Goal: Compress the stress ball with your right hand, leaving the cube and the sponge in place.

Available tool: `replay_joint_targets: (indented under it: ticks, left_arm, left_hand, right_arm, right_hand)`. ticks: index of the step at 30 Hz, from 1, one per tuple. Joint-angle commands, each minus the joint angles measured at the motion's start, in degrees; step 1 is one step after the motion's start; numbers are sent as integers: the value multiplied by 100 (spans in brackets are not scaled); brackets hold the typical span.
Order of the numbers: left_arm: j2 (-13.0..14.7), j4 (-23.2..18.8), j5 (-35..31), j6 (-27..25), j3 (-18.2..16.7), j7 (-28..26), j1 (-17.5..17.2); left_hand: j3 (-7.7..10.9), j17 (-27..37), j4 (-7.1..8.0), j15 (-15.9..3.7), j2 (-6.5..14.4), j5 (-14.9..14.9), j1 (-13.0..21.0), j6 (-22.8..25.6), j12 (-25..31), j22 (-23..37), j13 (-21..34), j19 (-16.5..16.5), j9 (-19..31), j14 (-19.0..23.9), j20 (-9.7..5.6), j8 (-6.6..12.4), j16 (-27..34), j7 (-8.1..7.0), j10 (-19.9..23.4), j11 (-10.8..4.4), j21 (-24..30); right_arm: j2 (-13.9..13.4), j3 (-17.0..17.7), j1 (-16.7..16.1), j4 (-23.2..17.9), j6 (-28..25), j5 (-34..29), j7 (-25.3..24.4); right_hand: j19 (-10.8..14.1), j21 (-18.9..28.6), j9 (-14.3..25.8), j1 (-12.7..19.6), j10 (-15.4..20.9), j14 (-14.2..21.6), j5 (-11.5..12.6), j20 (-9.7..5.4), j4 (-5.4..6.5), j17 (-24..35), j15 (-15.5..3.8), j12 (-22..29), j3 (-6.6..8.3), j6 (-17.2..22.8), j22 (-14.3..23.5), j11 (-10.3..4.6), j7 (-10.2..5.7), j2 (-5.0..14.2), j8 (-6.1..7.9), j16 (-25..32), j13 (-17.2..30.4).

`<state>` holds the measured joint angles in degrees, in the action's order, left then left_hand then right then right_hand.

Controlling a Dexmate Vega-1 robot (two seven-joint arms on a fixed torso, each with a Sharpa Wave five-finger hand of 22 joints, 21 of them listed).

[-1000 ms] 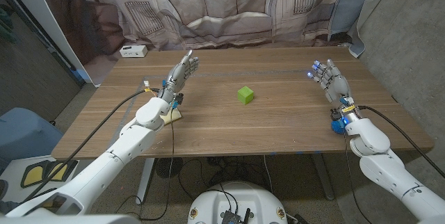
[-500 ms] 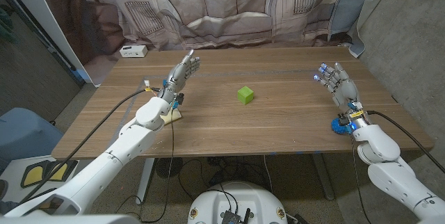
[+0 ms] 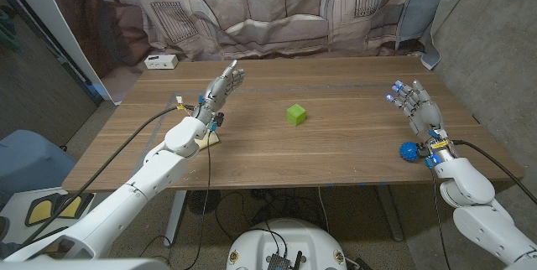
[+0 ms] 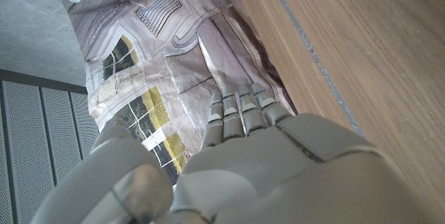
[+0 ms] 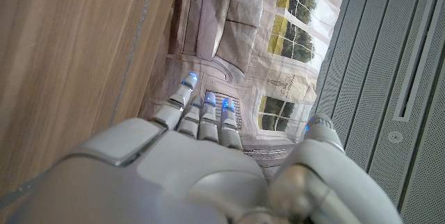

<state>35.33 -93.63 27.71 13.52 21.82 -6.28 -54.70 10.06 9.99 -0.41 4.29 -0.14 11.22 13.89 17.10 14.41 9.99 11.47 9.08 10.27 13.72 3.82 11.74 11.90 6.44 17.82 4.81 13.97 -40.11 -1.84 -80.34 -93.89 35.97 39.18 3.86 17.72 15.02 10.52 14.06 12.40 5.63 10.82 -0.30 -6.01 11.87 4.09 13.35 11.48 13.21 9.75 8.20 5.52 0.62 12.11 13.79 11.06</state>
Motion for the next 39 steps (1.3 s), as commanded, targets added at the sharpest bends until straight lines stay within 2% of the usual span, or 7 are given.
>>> replay_joint_targets:
  ticks: [1,6,24,26,39]
  left_arm:
    - [37,-207,-72,-53,-23,-138,-119]
    - [137,-335,-163,-131,-22,-134,-114]
    - [44,-321,-225,-182,64,-149,-33]
    - [36,-340,-233,-179,59,-177,-46]
    - [181,-655,-369,-351,-35,-354,-129]
  left_hand:
    - [11,34,-48,-14,22,-1,39,77,17,20,-4,73,12,61,11,29,13,7,50,5,-19]
    - [12,34,-55,-19,32,-1,44,125,19,20,-3,98,13,92,24,34,9,4,84,-9,-28]
    - [25,33,-69,-18,64,0,65,139,2,21,-3,116,14,109,29,15,-11,-8,95,7,-53]
    - [27,33,-72,-21,68,0,68,138,-1,21,-3,117,14,112,30,11,-13,-5,98,-14,-58]
    - [31,33,-82,-25,82,-2,78,153,-14,21,-2,123,15,124,34,1,-25,-13,105,3,-78]
  right_arm:
    - [24,257,-360,-130,122,-66,-11]
    - [29,377,-517,-233,113,-93,-52]
    - [166,795,-1027,-447,165,-199,-77]
    - [201,822,-1045,-422,215,-203,-47]
    - [329,1065,-1348,-481,289,-306,-37]
  right_hand:
    - [85,-25,32,38,67,72,-16,-1,-42,11,-3,34,-6,58,7,-7,-8,18,11,24,14]
    - [103,-29,32,40,76,85,-16,3,-45,11,-8,31,-7,75,7,-11,0,21,13,24,15]
    - [162,-48,33,44,95,117,-17,-6,-55,15,-16,12,-16,80,7,-28,-3,23,-3,18,17]
    - [261,-38,34,44,160,224,-12,-28,-48,23,-52,20,-8,144,8,-48,-59,67,12,52,18]
    - [350,-52,35,74,255,298,-13,-22,-74,20,-74,26,-8,214,8,-57,-85,70,18,54,19]
